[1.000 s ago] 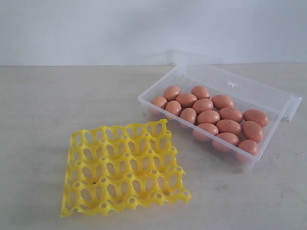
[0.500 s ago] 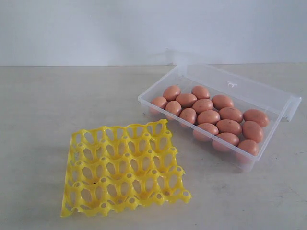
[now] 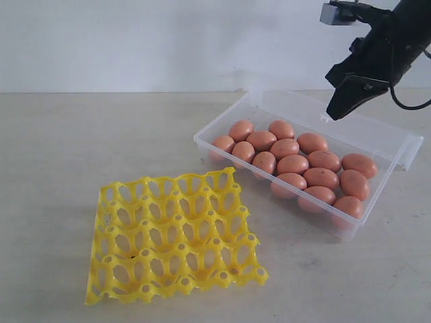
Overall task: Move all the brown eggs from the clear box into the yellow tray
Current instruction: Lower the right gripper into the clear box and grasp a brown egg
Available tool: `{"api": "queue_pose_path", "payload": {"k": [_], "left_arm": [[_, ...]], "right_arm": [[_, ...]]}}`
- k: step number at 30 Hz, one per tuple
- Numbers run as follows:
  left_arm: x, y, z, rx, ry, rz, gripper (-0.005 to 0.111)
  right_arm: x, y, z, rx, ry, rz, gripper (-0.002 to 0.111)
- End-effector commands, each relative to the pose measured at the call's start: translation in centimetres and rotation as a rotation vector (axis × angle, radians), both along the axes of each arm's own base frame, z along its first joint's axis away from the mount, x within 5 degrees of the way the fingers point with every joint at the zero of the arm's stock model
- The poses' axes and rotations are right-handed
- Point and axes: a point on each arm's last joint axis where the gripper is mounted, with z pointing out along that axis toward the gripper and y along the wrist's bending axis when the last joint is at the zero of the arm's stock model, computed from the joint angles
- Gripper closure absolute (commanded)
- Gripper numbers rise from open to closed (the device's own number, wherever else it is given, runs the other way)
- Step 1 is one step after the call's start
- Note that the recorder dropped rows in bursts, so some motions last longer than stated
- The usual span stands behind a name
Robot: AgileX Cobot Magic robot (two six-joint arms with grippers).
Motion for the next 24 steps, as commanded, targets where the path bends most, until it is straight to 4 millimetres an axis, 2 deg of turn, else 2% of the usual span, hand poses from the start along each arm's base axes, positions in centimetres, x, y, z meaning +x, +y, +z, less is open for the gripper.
{"api": "queue_pose_path", "payload": {"k": [1,6,8,16,24], "left_arm": [[0.0,0.0,0.0,0.002,-0.007,-0.003,0.103],[0.0,0.0,0.0,0.002,-0.007,-0.003,0.103],[0.0,0.0,0.0,0.002,-0.007,-0.003,0.103],[0.0,0.0,0.0,0.002,-0.007,-0.003,0.103],[0.0,0.0,0.0,0.002,-0.007,-0.003,0.103]], "right_arm": [[0.5,0.0,0.1,-0.044,-0.103,0.151,0.095],[2.3,-0.4,-1.8,-0.077,-0.173,0.126,0.060],[3.1,-0.6,-2.9,-0.085,-0.194,0.102,0.054],[5.4,-0.8,-8.8,-0.082,-0.163,0.084,0.054],[5.9,0.5,-9.2,-0.148,-0.258,0.223,0.054]]}}
